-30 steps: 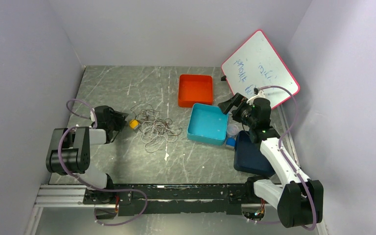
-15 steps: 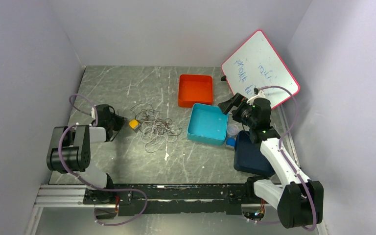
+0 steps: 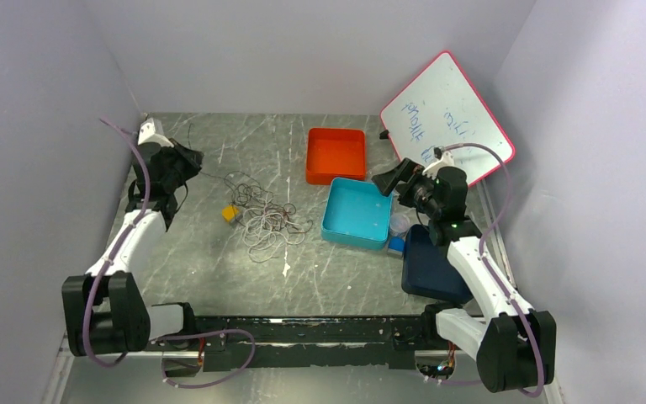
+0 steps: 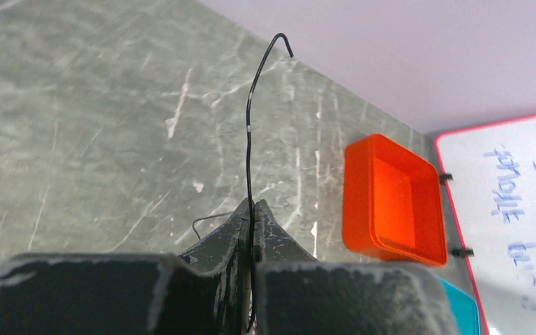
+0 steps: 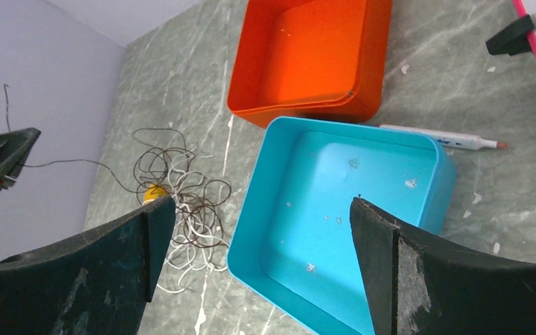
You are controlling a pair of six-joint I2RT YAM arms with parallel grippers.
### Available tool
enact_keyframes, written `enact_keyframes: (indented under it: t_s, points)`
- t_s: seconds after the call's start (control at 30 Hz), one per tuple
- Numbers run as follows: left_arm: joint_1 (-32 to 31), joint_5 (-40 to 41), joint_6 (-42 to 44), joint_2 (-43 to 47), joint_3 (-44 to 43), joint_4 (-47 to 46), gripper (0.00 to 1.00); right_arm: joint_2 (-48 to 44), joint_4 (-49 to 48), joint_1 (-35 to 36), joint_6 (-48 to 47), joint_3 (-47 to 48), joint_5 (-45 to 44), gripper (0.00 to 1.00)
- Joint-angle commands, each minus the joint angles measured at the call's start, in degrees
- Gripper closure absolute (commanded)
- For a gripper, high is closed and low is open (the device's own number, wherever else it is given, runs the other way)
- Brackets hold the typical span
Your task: Untangle the cables
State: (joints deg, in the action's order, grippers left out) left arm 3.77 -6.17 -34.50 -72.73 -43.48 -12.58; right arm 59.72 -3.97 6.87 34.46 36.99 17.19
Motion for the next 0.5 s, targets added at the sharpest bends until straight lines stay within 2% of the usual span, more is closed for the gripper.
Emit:
enact_keyframes:
  t_s: [0.0,0.13,0.23,0.33,0.47]
  points:
    - [0.30,-9.10,8.99,3.67,-4.75,5.08,0.93,-1.08,-4.78,-0.55,-2.02,2.31,4.03,0.00]
    - [-0.83,-12.56,10.67,5.83,-9.56,9.34,0.93,-0.62,-5.78,1.00,-4.80,5.15,6.16,0.00]
    - [-4.36,-12.92,12.76,6.89,-14.22,12.86,0.93,0.40,-4.98,3.83,-8.96,8.03,5.86,0.00]
    - [-9.38,-10.06,16.44,7.32,-18.13,16.45,0.93,1.93,-4.53,8.89,-12.87,11.24,3.91,0.00]
    - [-12.51,-11.01,16.93,8.00,-21.17,18.79,0.93,5.34,-5.79,18.06,-17.41,14.94,1.36,0.01]
